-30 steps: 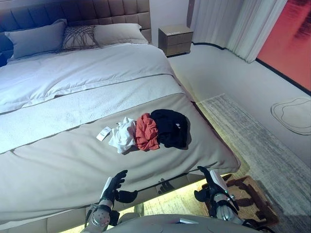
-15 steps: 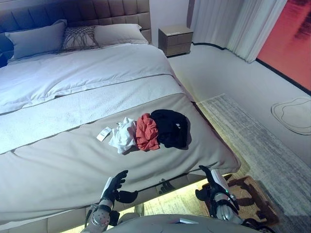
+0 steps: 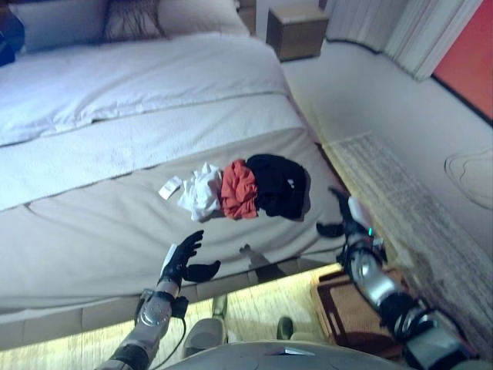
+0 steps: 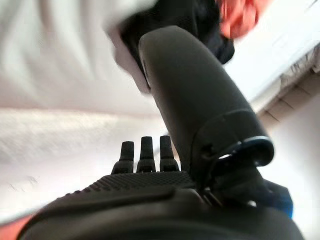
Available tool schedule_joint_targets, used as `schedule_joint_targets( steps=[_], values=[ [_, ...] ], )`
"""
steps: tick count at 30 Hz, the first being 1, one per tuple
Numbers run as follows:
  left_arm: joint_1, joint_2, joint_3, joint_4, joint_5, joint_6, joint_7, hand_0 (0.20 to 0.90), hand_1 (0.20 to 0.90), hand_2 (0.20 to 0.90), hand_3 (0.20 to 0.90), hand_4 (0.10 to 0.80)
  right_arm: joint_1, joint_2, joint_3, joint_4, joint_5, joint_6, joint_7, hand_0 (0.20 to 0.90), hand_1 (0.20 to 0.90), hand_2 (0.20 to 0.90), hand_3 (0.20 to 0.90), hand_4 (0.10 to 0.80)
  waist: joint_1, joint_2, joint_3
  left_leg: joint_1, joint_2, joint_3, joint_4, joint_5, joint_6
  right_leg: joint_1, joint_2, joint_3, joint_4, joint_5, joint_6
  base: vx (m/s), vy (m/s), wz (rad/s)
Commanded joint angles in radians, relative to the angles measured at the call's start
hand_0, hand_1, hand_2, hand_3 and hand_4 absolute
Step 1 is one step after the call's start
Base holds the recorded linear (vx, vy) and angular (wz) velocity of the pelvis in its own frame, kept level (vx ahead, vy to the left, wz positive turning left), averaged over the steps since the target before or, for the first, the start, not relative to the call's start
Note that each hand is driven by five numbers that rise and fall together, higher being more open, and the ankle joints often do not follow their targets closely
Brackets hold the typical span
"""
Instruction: Pick up the clothes from the bed and place them into the basket
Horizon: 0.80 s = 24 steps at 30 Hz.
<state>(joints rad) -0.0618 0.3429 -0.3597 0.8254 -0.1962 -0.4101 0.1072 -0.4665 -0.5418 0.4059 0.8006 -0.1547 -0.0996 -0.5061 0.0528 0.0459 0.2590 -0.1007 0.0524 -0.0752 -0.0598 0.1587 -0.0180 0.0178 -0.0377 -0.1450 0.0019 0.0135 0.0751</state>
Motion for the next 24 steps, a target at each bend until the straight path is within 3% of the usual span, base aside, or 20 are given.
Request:
schedule_joint_targets(
  steps=[1, 7, 10, 15, 20, 24],
  values=[
    [-0.096, 0.056, -0.013, -0.132, -0.085, -0.070, 0.017, 0.900, 0.900, 0.900, 0.900, 0.800, -0.243, -0.085, -0.002, -0.073, 0.026, 0.019, -0.073, 0.900, 0.900, 0.900, 0.900, 0.800, 0.045, -0.038, 0.095, -0.026, -0.090, -0.008, 0.228, -0.199, 0.025, -0.135, -0.026, -0.008, 0.240, -0.093, -0.068, -0.110, -0.005, 0.08],
    [-0.097, 0.085, -0.058, -0.272, -0.093, -0.133, 0.027, 0.900, 0.900, 0.900, 0.900, 0.800, -0.460, -0.191, 0.065, -0.017, 0.011, 0.106, -0.027, 0.900, 0.900, 0.900, 0.900, 0.800, 0.082, -0.013, 0.170, -0.222, -0.131, -0.023, 0.389, -0.211, 0.022, -0.309, -0.043, -0.025, 0.381, -0.127, -0.094, -0.110, 0.033, 0.14],
    [-0.122, 0.119, -0.061, -0.369, -0.137, -0.148, 0.046, 0.900, 0.900, 0.900, 0.900, 0.800, -0.546, -0.216, 0.127, 0.032, 0.016, 0.158, 0.005, 0.900, 0.900, 0.900, 0.900, 0.800, 0.104, -0.006, 0.194, -0.318, -0.158, -0.021, 0.516, -0.254, 0.035, -0.396, -0.055, -0.043, 0.501, -0.165, -0.108, -0.069, 0.023, 0.24],
    [-0.145, 0.136, -0.013, -0.469, -0.302, -0.155, 0.033, 0.900, 0.900, 0.900, 0.900, 0.800, -0.637, -0.220, 0.157, 0.114, 0.034, 0.191, 0.003, 0.900, 0.900, 0.900, 0.900, 0.800, 0.136, 0.014, 0.227, -0.459, -0.183, 0.011, 0.736, -0.347, 0.057, -0.534, -0.094, -0.068, 0.745, -0.249, -0.127, -0.059, 0.004, 0.16],
    [-0.112, 0.159, 0.038, -0.582, -0.316, -0.183, 0.049, 0.900, 0.900, 0.900, 0.900, 0.800, -0.747, -0.246, 0.175, 0.172, 0.029, 0.226, 0.063, 0.900, 0.900, 0.900, 0.900, 0.800, 0.168, 0.047, 0.260, -0.599, -0.201, 0.028, 0.984, -0.450, 0.064, -0.680, -0.119, -0.066, 0.980, -0.338, -0.138, -0.041, -0.004, 0.08],
    [-0.089, 0.175, 0.064, -0.649, -0.345, -0.180, 0.049, 0.900, 0.900, 0.900, 0.900, 0.800, -0.820, -0.266, 0.231, 0.225, 0.012, 0.269, 0.136, 0.900, 0.900, 0.900, 0.900, 0.800, 0.184, 0.069, 0.261, -0.710, -0.208, 0.030, 1.112, -0.479, 0.078, -0.800, -0.128, -0.054, 1.109, -0.375, -0.149, -0.059, 0.007, 0.07]
  ],
)
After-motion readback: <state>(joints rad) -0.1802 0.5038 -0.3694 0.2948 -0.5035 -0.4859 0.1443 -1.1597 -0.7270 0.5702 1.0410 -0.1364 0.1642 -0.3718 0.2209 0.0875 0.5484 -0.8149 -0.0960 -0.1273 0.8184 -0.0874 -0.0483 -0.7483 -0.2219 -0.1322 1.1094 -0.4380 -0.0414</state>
